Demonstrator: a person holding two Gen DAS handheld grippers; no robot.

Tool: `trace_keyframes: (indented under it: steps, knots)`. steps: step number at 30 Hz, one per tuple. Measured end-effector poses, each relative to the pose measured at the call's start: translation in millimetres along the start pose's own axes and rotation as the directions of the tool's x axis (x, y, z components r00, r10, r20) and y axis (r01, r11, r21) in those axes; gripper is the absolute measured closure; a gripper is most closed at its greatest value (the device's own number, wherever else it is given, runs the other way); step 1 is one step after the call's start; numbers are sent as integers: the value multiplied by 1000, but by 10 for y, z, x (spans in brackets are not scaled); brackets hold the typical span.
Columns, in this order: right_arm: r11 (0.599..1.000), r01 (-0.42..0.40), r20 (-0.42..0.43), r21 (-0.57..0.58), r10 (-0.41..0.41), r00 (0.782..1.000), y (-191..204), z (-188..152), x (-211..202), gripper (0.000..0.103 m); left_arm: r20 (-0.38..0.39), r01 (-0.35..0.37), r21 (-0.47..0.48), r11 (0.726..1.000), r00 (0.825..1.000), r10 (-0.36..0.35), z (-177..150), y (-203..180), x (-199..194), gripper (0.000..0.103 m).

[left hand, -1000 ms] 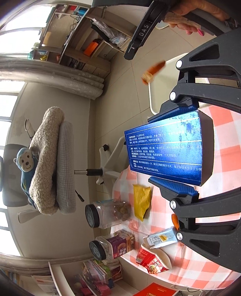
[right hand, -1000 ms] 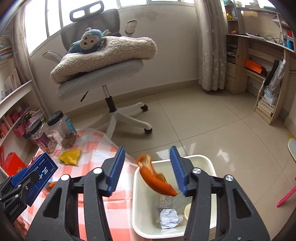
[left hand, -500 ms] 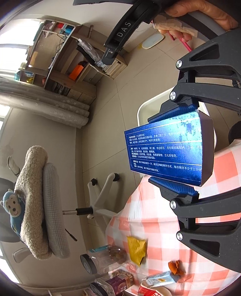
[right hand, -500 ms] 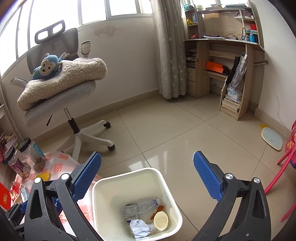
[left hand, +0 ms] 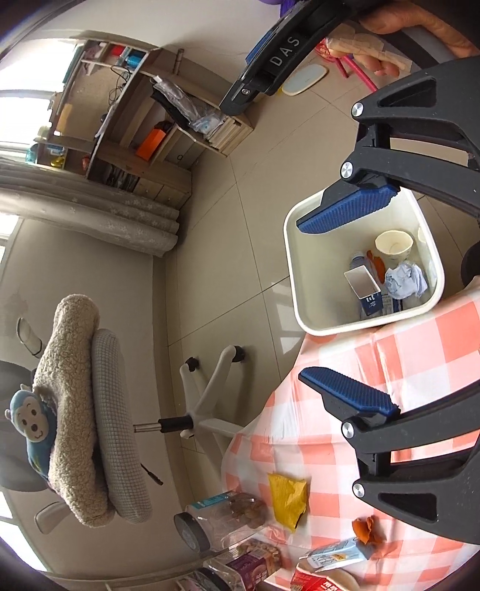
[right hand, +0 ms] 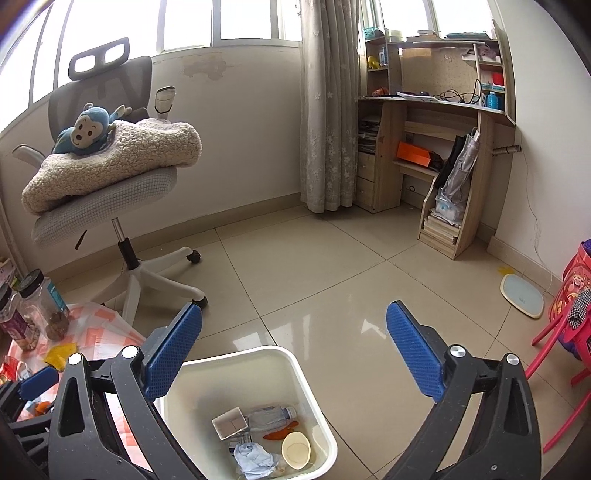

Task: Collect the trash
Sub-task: 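Carry the blue box over the bin and open the left tool, then grasp the red noodle snack bag with the left tool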

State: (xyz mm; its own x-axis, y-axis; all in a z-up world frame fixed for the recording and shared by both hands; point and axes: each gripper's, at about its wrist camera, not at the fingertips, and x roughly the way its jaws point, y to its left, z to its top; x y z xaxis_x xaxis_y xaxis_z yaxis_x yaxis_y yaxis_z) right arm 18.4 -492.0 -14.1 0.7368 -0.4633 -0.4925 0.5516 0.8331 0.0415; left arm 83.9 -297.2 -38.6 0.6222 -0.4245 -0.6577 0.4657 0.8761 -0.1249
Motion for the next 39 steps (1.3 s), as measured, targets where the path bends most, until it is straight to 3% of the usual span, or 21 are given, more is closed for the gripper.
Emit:
trace_keyframes:
  steps: [13,23,30,39]
  knots:
    - [982,-66,36,-175,73,997,875,-143,-207,7,81,-197,-17,980,977,198,66,719,-335,21]
    - [951,-157,-47,-266,150,988,1569,-292,-200,7,28,-296,-99,950,953,300,-28,1485,-358,17]
    - [919,-226,-104,-322,203,974,2078,-443,-195,7,-63,-432,-134,892,902,427,-133,2259,-277,17]
    - [885,-307,-184,-350,256,949,2565,-616,-126,7,-191,-582,-293,759,813,550,-266,3593,-387,17]
